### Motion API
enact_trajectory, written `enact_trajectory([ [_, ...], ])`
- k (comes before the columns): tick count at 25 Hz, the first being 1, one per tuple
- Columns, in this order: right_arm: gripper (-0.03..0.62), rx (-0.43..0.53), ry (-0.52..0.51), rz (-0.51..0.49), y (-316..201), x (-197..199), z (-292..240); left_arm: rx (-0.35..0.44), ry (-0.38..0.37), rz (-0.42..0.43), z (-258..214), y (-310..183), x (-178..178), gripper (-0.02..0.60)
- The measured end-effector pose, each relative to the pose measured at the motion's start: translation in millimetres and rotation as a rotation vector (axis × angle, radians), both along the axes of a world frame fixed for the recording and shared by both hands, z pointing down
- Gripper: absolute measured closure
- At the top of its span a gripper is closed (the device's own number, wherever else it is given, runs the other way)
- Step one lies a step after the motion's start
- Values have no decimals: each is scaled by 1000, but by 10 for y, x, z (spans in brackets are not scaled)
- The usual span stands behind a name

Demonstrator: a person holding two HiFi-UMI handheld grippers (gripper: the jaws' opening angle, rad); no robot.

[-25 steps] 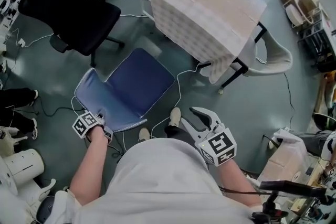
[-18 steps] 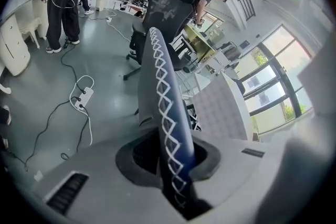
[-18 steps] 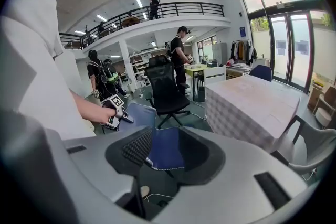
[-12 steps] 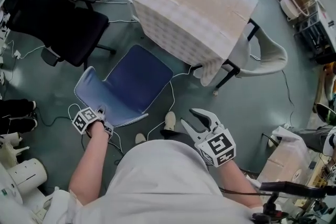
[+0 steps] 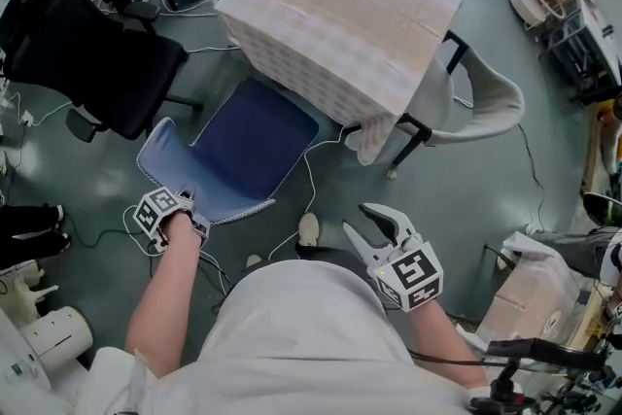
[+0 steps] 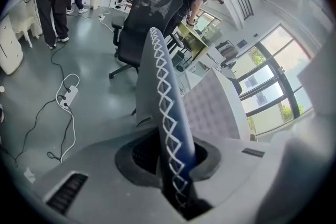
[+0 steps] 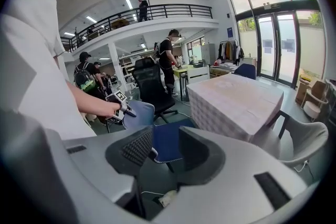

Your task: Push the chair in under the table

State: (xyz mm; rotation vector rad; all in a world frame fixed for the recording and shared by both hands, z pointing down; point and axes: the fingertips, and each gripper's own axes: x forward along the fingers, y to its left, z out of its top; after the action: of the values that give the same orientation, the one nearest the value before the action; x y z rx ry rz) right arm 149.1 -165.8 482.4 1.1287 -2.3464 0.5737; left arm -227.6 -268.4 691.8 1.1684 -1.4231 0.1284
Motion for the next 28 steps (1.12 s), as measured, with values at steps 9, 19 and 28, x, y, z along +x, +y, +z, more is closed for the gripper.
enact_trajectory([
  [9,430,-16,-10,31,-84,342,49,10,17,-13,-17,-466,450,503],
  [19,430,-42,-29,66,-145,552,166,19,28,-9,-9,-929,936,499],
  [28,430,-58,-31,96,-204,700,206,20,48,-11,-16,-1318,1351,494],
])
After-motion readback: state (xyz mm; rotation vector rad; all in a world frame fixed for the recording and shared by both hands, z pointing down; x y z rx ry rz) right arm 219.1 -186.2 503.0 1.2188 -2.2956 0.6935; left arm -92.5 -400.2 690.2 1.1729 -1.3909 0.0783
